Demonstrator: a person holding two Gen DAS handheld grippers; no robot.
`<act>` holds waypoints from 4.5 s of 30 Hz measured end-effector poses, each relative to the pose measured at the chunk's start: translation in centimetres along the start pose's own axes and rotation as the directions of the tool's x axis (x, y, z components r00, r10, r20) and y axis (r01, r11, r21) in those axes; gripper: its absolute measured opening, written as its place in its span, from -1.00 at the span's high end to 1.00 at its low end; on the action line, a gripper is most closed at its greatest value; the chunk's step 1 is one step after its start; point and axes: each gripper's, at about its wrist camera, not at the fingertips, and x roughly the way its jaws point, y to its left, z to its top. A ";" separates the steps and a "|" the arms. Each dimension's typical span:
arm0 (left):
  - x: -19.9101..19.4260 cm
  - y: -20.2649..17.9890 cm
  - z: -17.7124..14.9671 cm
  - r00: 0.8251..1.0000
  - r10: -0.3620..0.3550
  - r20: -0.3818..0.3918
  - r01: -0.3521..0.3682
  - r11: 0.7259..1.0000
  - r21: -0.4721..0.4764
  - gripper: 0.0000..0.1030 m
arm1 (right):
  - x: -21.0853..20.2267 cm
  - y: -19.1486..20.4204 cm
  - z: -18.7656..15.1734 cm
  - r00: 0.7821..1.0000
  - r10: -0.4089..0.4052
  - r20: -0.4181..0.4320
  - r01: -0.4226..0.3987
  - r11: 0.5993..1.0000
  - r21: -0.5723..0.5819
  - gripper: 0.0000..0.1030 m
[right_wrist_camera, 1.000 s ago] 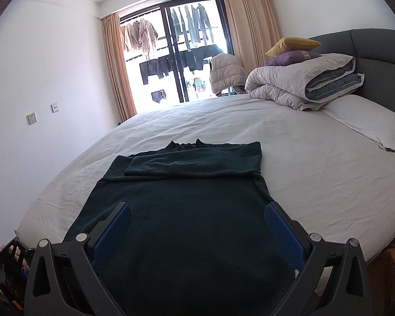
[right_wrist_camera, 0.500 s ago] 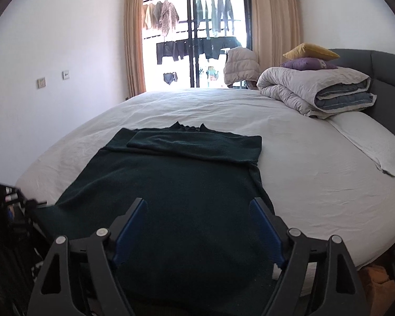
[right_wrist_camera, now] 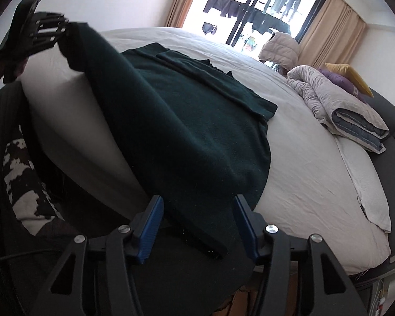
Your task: Fold small clothes
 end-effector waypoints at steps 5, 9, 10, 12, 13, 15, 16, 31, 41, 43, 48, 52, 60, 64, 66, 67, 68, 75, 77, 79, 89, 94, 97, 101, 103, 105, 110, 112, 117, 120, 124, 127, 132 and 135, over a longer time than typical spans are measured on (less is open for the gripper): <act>0.1 0.5 1.3 1.000 0.001 0.003 -0.001 1.000 -0.001 0.90 | 1.8 3.7 -0.5 0.995 -0.098 -0.026 0.093 0.983 -0.157 -0.11; -0.3 0.7 1.8 1.000 -0.002 0.006 0.002 1.000 -0.027 0.90 | 3.7 5.5 -0.6 0.986 -0.160 -0.054 0.141 0.958 -0.250 -0.11; -0.4 0.7 2.0 1.000 -0.001 0.010 0.001 1.000 -0.031 0.90 | 4.4 5.8 -0.5 0.979 -0.190 -0.070 0.165 0.949 -0.267 -0.11; -0.6 0.8 2.2 1.000 0.003 0.016 -0.003 1.000 -0.030 0.90 | 5.6 6.0 -0.2 0.970 -0.225 -0.098 0.190 0.940 -0.283 -0.11; -0.7 0.9 2.3 1.000 0.006 0.017 -0.005 1.000 -0.029 0.90 | 6.0 6.2 -0.1 0.966 -0.233 -0.110 0.195 0.940 -0.280 -0.11; -1.0 1.0 2.3 1.000 0.012 0.018 -0.011 0.999 -0.032 0.90 | 6.7 6.4 -0.1 0.958 -0.253 -0.133 0.207 0.935 -0.287 -0.09; -1.0 1.1 2.3 1.000 0.015 0.018 -0.014 0.999 -0.034 0.90 | 7.0 6.5 -0.2 0.956 -0.255 -0.147 0.205 0.934 -0.293 -0.03; -0.5 1.3 1.3 1.000 0.006 -0.005 -0.006 0.998 -0.068 0.90 | 3.5 3.6 -0.1 0.938 -0.342 -0.054 0.332 0.933 -0.137 0.90; -2.0 1.6 1.6 1.000 0.012 0.001 -0.012 0.997 -0.074 0.91 | -1.0 -1.6 2.2 0.884 -0.465 0.053 0.465 0.885 0.011 0.93; -2.4 1.8 1.8 1.000 0.025 0.008 -0.024 0.996 -0.090 0.92 | -1.8 -2.6 3.1 0.867 -0.491 0.089 0.490 0.871 0.031 0.93; -4.1 2.0 2.8 0.998 0.054 0.039 -0.049 0.991 -0.122 0.92 | -2.6 -3.2 5.3 0.836 -0.523 0.168 0.525 0.850 0.037 0.93; -5.2 1.0 2.8 0.997 0.063 0.040 -0.057 0.991 -0.123 0.92 | -2.1 -4.1 6.8 0.820 -0.539 0.196 0.543 0.839 0.035 0.93; -5.1 0.6 1.9 0.999 0.042 -0.008 -0.043 0.988 -0.146 0.92 | -1.3 -4.5 8.2 0.828 -0.519 0.212 0.528 0.849 0.021 0.93; -4.5 1.9 3.1 0.998 0.056 -0.001 -0.056 0.991 -0.123 0.92 | -0.5 -5.0 9.7 0.834 -0.504 0.227 0.516 0.857 0.007 0.93; -3.7 3.1 3.6 0.998 0.062 -0.006 -0.062 0.990 -0.129 0.92 | -0.1 -5.5 10.8 0.833 -0.497 0.243 0.512 0.859 0.001 0.93; -3.1 3.8 3.9 0.998 0.064 -0.015 -0.065 0.989 -0.136 0.92 | 0.3 -5.8 11.5 0.835 -0.491 0.250 0.507 0.862 -0.001 0.93; -2.3 4.6 4.0 0.998 0.062 -0.024 -0.065 0.987 -0.145 0.92 | 0.8 -6.2 12.3 0.838 -0.482 0.255 0.499 0.867 -0.002 0.93; 5.3 11.9 4.4 0.994 0.005 -0.105 -0.038 0.950 -0.310 0.92 | 6.8 -9.9 17.7 0.874 -0.430 0.227 0.442 0.897 -0.004 0.93; 8.3 14.2 4.1 0.990 -0.029 -0.135 -0.024 0.927 -0.375 0.92 | 9.3 -11.2 19.3 0.895 -0.403 0.192 0.411 0.912 0.002 0.93; 11.6 16.2 3.7 0.983 -0.066 -0.170 -0.012 0.906 -0.422 0.92 | 12.5 -12.3 20.8 0.915 -0.374 0.147 0.379 0.926 0.000 0.93; 26.7 21.6 0.8 0.930 -0.183 -0.320 0.007 0.877 -0.480 0.92 | 26.9 -15.5 24.9 0.967 -0.228 -0.109 0.226 0.974 -0.032 0.93; 33.4 22.2 -1.1 0.887 -0.217 -0.408 0.003 0.886 -0.463 0.92 | 32.1 -16.7 25.7 0.966 -0.159 -0.205 0.160 0.987 -0.014 0.93; 35.9 21.9 -1.9 0.873 -0.226 -0.432 -0.001 0.885 -0.467 0.92 | 34.2 -17.0 26.1 0.962 -0.125 -0.243 0.129 0.992 0.001 0.93; 38.6 21.8 -3.1 0.861 -0.219 -0.458 -0.025 0.883 -0.468 0.81 | 37.0 -16.4 25.8 0.952 -0.091 -0.293 0.099 0.995 0.011 0.92; 39.3 21.9 -3.6 0.858 -0.219 -0.464 -0.034 0.879 -0.476 0.58 | 37.4 -16.8 25.7 0.956 -0.093 -0.277 0.111 0.993 0.048 0.86; 39.5 22.3 -3.8 0.861 -0.184 -0.474 -0.070 0.881 -0.469 -0.04 | 37.1 -17.7 25.7 0.961 -0.100 -0.259 0.134 0.984 0.117 0.54; 37.9 25.4 -4.1 0.882 -0.181 -0.435 -0.094 0.837 -0.539 -0.55 | 34.6 -21.3 24.6 0.968 -0.141 -0.210 0.200 0.935 0.293 -0.59; 36.1 25.9 -3.7 0.896 -0.173 -0.410 -0.097 0.823 -0.560 -0.57 | 32.9 -22.8 23.8 0.971 -0.145 -0.188 0.209 0.899 0.386 -0.59; 34.1 24.8 -3.3 0.895 -0.121 -0.430 -0.135 0.845 -0.518 -0.83 | 28.3 -25.6 20.2 0.996 -0.041 -0.078 0.081 0.763 0.642 -0.59; 35.5 25.5 -3.7 0.873 -0.152 -0.463 -0.151 0.819 -0.553 -0.83 | 26.8 -24.6 18.4 0.999 0.012 -0.051 0.026 0.729 0.684 -0.59; 36.6 26.2 -2.3 0.878 -0.112 -0.465 -0.174 0.831 -0.528 -0.83 | 25.5 -22.5 18.1 0.998 0.047 -0.038 -0.011 0.760 0.650 -0.59; 36.7 27.7 -1.7 0.896 -0.130 -0.426 -0.163 0.793 -0.587 -0.83 | 25.8 -21.6 18.6 0.997 0.065 -0.034 -0.030 0.788 0.615 -0.59; 35.4 31.9 -3.3 0.920 -0.235 -0.315 -0.141 0.551 -0.823 -0.83 | 26.5 -20.1 19.0 0.996 0.090 -0.028 -0.055 0.795 0.604 -0.59; 33.0 31.0 -3.2 0.927 -0.241 -0.288 -0.112 0.554 -0.825 -0.83 | 26.4 -19.6 18.7 0.996 0.084 -0.020 -0.055 0.794 0.605 -0.59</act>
